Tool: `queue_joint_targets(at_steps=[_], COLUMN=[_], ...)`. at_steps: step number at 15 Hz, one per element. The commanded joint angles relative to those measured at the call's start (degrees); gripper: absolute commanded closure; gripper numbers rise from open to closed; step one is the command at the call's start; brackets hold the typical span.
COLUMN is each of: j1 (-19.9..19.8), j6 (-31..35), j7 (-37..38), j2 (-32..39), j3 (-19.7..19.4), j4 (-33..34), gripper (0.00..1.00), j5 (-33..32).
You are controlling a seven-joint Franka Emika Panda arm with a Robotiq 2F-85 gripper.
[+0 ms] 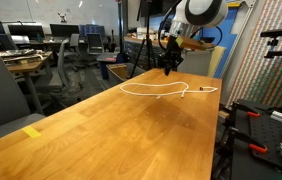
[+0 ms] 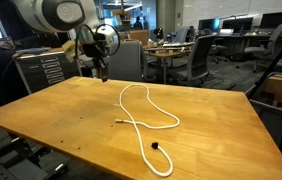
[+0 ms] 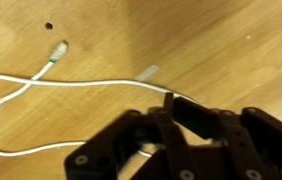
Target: Tie the knot using the rope
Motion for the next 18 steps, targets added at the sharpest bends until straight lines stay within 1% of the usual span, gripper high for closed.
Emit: queue_joint_targets(at_steps=[1, 2, 3, 4, 5, 6, 7, 8, 9, 10, 11, 12, 13, 14, 16, 18], j1=[0.35, 0.70, 0.33, -0.11, -0.32, -0.18, 0.19, 0.86, 1.26, 1.20, 0.76, 0.94, 1.09, 1.21, -0.26, -0.04], j6=[-1.38, -1.95, -1.40, 0.25, 1.24, 1.22, 0.96, 0.13, -1.04, -2.24, -3.19, -1.47, -1.56, -1.56, -2.08, -1.84], j7=[0.35, 0.54, 1.82, 5.82, 10.49, 14.45, 19.00, 22.64, 24.99, 25.67, 25.24, 22.54, 22.94, 23.26, 21.01, 21.02], j2=[-1.57, -2.49, -1.35, 0.45, 2.13, 3.66, 5.53, 7.23, 8.96, 10.28, 11.55, 9.22, 10.55, 11.42, 12.41, 13.74], j3=[0.72, 0.94, 0.43, -0.72, -2.26, -3.86, -6.12, -8.25, -9.80, -10.37, -10.37, -10.30, -10.94, -11.18, -9.20, -9.15], j4=[-0.40, -0.80, -0.88, -1.20, -1.36, -1.26, -1.06, -0.54, 0.04, 0.38, 0.69, -1.36, -1.09, -0.76, -0.57, -0.15], gripper=[0.85, 0.51, 0.49, 0.47, 0.42, 0.32, 0.26, 0.19, 0.10, 0.03, 0.00, 0.13, 0.05, 0.00, 0.00, 0.01], j5=[-1.14, -1.85, -3.04, -7.18, -12.29, -16.04, -20.65, -23.94, -24.93, -23.75, -21.27, -21.82, -21.46, -21.31, -17.16, -14.49])
